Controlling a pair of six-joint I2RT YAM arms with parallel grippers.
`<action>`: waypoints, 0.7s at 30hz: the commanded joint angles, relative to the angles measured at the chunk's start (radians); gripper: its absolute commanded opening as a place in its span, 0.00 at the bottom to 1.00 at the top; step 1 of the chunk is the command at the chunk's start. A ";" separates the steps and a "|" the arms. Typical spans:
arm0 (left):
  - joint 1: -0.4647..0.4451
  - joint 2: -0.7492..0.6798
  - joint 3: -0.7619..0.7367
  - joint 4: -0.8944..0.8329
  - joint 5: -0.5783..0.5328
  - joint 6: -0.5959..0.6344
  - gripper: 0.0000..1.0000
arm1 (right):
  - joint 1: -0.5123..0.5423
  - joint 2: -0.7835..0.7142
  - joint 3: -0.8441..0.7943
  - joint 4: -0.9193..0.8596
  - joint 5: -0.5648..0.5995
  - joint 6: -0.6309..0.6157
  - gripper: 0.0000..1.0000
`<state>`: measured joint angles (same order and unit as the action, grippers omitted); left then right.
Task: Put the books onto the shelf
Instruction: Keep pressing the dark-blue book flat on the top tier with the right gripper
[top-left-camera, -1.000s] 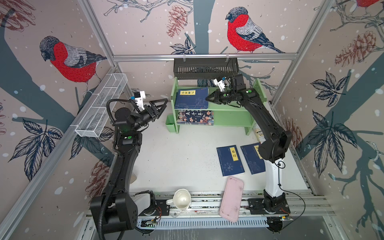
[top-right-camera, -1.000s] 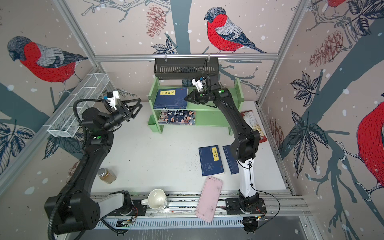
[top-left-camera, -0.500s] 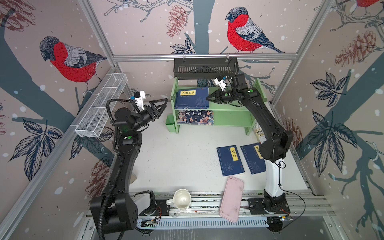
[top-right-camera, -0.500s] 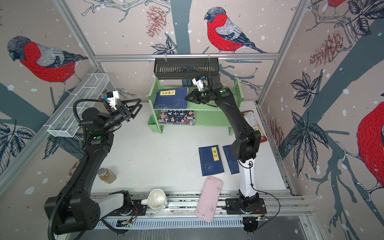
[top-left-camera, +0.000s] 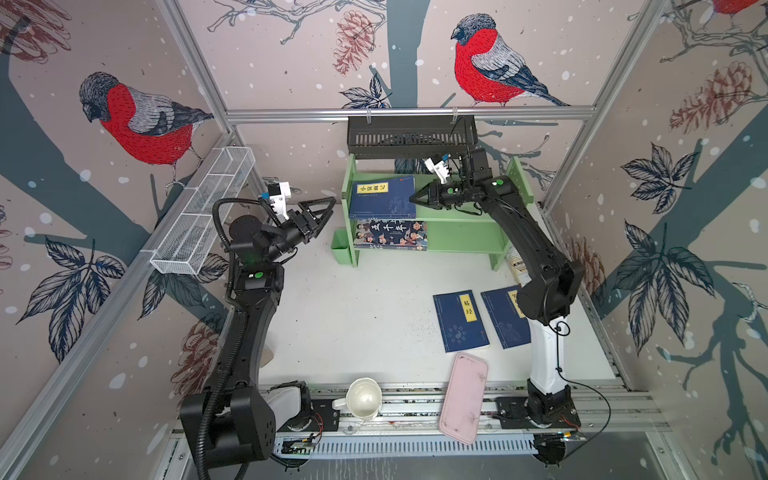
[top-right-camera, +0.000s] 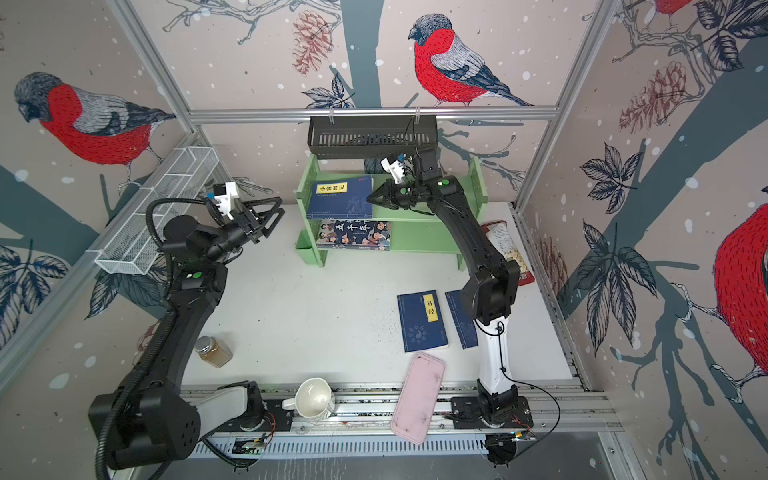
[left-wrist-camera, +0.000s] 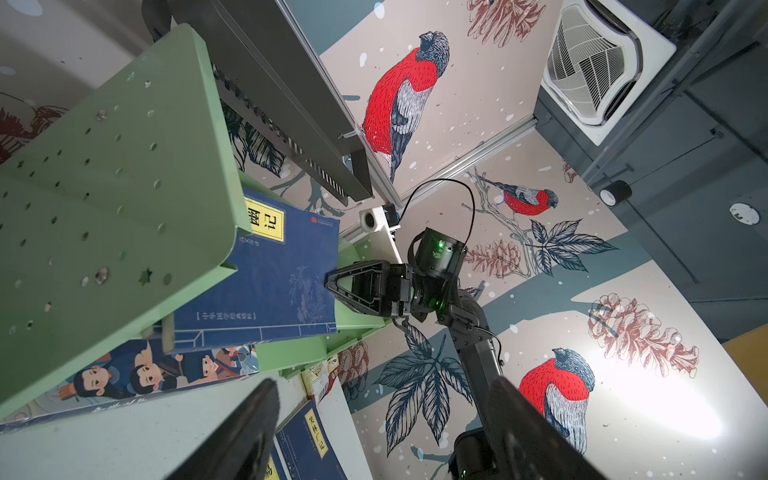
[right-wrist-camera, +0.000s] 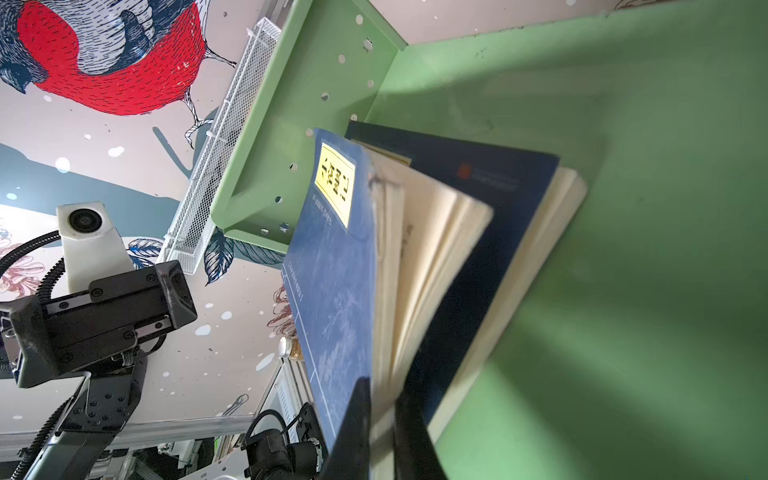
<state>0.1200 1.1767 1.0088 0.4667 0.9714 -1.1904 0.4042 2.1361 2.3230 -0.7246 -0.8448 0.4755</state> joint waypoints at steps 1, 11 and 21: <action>0.000 -0.003 0.002 0.061 0.013 -0.009 0.79 | 0.001 0.005 -0.001 0.046 -0.001 0.021 0.04; 0.000 0.001 0.002 0.068 0.013 -0.014 0.79 | 0.007 0.016 0.003 0.068 0.003 0.044 0.04; 0.000 0.003 -0.001 0.074 0.014 -0.017 0.80 | 0.005 0.013 0.000 0.063 0.018 0.045 0.04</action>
<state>0.1200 1.1809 1.0080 0.4881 0.9691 -1.1976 0.4095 2.1498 2.3230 -0.6949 -0.8371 0.5209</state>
